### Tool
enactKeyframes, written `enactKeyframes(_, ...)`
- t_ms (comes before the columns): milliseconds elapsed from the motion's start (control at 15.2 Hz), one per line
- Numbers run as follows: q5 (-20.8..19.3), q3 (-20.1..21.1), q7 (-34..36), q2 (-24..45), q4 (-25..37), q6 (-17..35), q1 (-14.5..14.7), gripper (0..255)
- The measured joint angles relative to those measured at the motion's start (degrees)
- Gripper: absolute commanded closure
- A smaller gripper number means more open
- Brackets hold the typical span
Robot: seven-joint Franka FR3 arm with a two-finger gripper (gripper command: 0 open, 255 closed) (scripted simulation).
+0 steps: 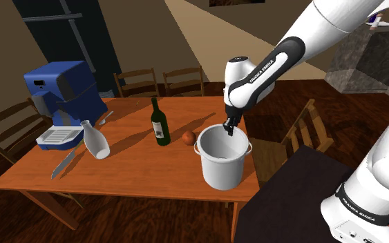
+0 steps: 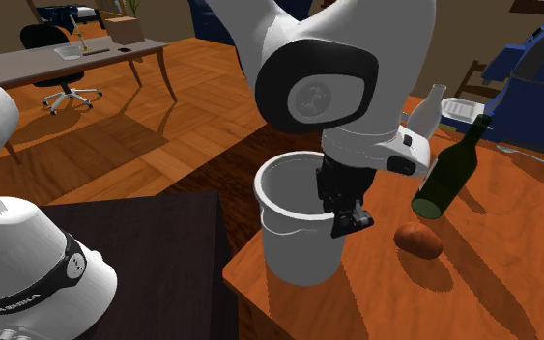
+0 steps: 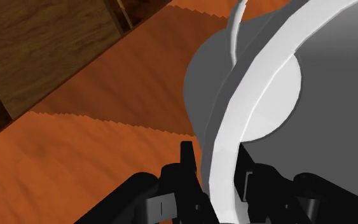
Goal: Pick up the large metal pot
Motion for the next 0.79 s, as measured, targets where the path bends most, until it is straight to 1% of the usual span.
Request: enactKeyframes(792, 0.9, 0.1, -0.7, -7.4, 2.1, -9.5, 0.0, 255)
